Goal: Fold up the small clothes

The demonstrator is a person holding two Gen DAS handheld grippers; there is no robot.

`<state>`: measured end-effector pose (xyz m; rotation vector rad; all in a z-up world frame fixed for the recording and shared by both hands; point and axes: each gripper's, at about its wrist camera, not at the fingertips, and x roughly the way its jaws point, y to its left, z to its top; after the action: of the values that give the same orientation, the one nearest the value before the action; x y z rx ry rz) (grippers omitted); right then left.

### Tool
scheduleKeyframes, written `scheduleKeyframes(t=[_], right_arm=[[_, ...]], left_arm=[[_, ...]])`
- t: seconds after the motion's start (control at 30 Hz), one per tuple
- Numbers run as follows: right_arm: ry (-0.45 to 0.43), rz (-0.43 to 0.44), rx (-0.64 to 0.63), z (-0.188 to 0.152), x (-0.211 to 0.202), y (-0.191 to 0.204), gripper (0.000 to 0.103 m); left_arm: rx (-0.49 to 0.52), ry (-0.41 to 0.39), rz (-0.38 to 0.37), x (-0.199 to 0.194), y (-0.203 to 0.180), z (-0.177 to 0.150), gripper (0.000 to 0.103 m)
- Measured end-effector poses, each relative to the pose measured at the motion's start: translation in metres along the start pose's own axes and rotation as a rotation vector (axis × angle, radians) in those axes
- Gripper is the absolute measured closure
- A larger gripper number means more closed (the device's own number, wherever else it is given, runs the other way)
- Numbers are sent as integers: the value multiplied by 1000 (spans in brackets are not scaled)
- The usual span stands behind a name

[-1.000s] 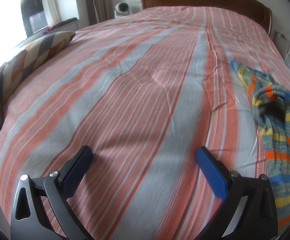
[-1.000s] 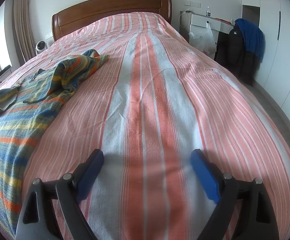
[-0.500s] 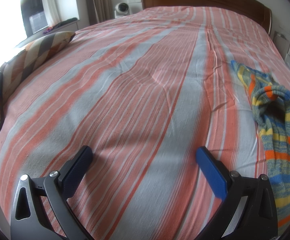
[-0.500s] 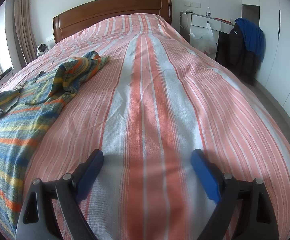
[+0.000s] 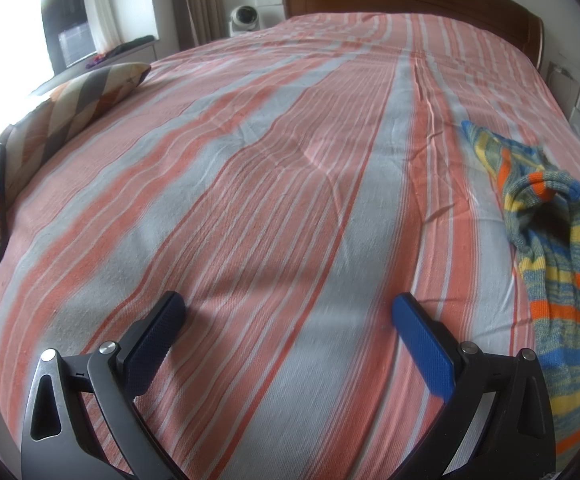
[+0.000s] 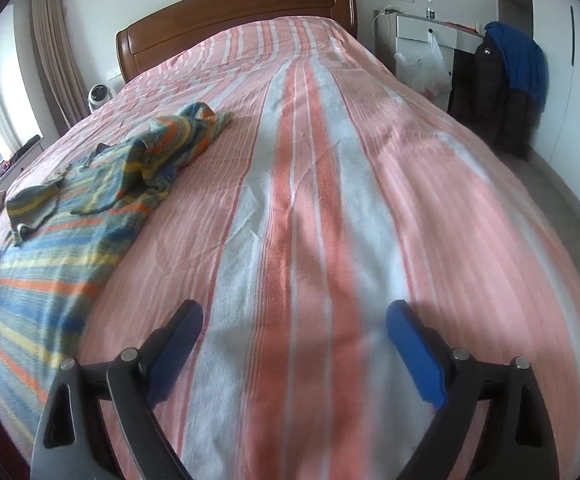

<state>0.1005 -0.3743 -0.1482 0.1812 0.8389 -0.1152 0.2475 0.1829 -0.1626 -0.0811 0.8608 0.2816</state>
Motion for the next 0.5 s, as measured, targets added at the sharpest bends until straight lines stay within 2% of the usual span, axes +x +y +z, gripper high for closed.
scheduleKeyframes(t=[0.2,0.33,0.5], right_arm=[[-105,2,-22,22,-50,-1,11],[-149,72,-14,32,-81,11,11],[-185,114,-98,25,-106,40,11]], left_arm=[[0,0,0,0,0,0,0],[0,0,0,0,0,0,0],[0,0,1,0,0,0,0]])
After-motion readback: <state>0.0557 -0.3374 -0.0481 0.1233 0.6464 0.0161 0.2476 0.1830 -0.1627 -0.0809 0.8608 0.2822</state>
